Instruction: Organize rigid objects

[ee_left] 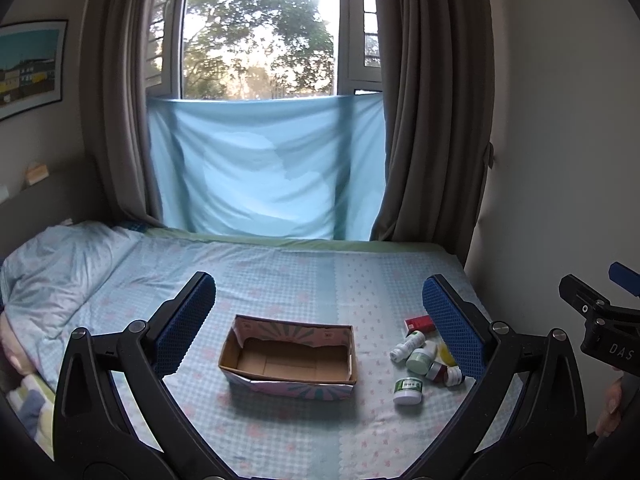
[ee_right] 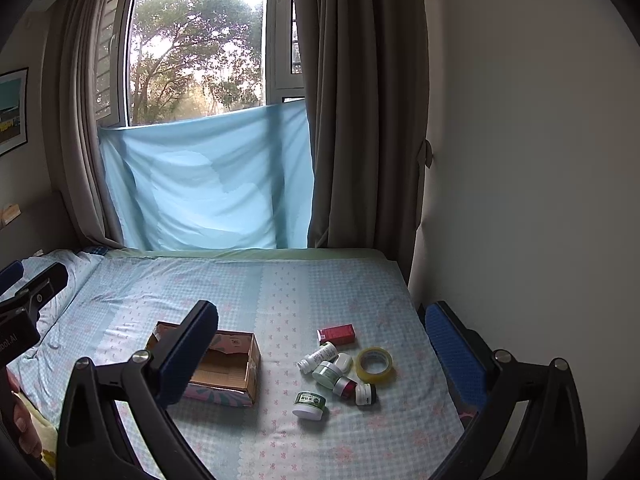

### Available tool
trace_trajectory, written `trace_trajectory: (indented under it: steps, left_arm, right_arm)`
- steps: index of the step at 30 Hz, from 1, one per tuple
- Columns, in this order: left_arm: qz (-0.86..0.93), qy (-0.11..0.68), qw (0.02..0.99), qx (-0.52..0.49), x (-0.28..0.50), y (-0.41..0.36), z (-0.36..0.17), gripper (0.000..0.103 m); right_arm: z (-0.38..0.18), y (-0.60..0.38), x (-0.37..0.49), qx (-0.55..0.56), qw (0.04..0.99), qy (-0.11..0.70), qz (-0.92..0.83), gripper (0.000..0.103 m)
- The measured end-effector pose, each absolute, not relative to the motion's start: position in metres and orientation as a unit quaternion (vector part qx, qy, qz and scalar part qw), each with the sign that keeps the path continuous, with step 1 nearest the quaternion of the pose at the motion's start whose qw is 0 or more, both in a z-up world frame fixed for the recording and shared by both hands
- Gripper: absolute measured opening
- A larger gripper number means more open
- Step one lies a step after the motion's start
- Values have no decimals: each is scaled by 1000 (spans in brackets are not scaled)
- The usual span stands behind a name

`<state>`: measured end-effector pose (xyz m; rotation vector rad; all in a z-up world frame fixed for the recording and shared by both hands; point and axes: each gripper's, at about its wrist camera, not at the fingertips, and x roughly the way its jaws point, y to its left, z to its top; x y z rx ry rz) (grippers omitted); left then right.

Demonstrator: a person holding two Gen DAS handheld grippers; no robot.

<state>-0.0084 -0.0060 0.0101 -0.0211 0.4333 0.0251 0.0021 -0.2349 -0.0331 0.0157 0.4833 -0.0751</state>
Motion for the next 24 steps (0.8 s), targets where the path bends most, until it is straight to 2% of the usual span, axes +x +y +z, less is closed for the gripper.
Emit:
trace_trajectory:
  steps: [24]
  left_arm:
    - [8, 219, 976, -11, -2, -10, 8, 103]
  right_arm:
    - [-30, -237, 4, -1, 973, 228, -36, 103]
